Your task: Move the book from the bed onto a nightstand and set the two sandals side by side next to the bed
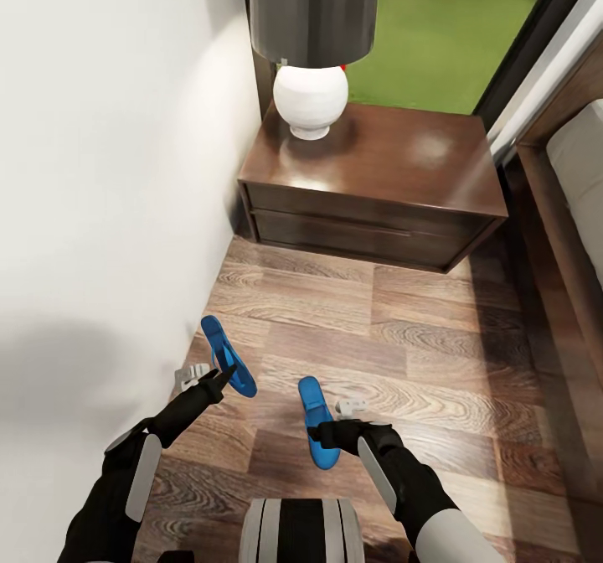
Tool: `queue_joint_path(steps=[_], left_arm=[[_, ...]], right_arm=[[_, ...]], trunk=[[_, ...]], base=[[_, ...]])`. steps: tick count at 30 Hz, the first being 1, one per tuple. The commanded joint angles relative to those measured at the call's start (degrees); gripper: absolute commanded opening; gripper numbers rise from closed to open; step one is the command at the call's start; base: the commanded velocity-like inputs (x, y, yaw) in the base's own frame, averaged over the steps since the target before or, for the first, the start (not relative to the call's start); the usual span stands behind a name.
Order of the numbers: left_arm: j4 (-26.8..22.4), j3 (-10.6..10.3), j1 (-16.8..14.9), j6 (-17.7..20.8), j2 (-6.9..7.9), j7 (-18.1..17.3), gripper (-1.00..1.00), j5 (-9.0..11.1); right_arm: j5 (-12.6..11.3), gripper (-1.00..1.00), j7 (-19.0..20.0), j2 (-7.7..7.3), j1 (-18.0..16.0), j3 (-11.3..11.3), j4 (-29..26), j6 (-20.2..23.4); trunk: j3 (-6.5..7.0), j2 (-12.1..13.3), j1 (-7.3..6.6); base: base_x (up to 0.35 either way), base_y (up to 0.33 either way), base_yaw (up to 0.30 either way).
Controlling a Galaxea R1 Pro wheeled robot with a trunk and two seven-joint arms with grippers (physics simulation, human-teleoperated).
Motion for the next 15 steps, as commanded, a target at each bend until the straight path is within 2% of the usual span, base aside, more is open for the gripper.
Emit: queue_joint_path(steps=[1,4,9,15], left_arm=[[0.0,0.2,0.0,0.5,-0.05,-0.2,-1.00,0.4],[0.0,0.2,0.0,0.5,-0.05,-0.3,-1.00,0.4],[0.0,0.2,0.0,0.5,-0.05,-0.3,-1.00,0.4],[0.0,0.2,0.0,0.5,-0.05,-0.4,-1.00,0.4]], right_arm=[[-0.2,1.00,0.0,-0.01,0.0,0.0,-0.1,0.3],[-0.2,1.00,0.0,-0.01,0.0,0.0,-0.1,0.3],[-0.2,1.00,0.0,-0.01,0.0,0.0,-0.1,0.3],[-0.2,1.00,0.0,-0.01,0.0,0.0,-0.1,0.3]], trunk=[[-0.03,0.0,-0.01],[-0.03,0.0,-0.01],[-0.03,0.0,-0.01],[-0.03,0.0,-0.01]], base=[[0.000,0.000,0.000],[0.010,0.000,0.000],[0.151,0.000,0.000],[0.028,0.000,0.000]])
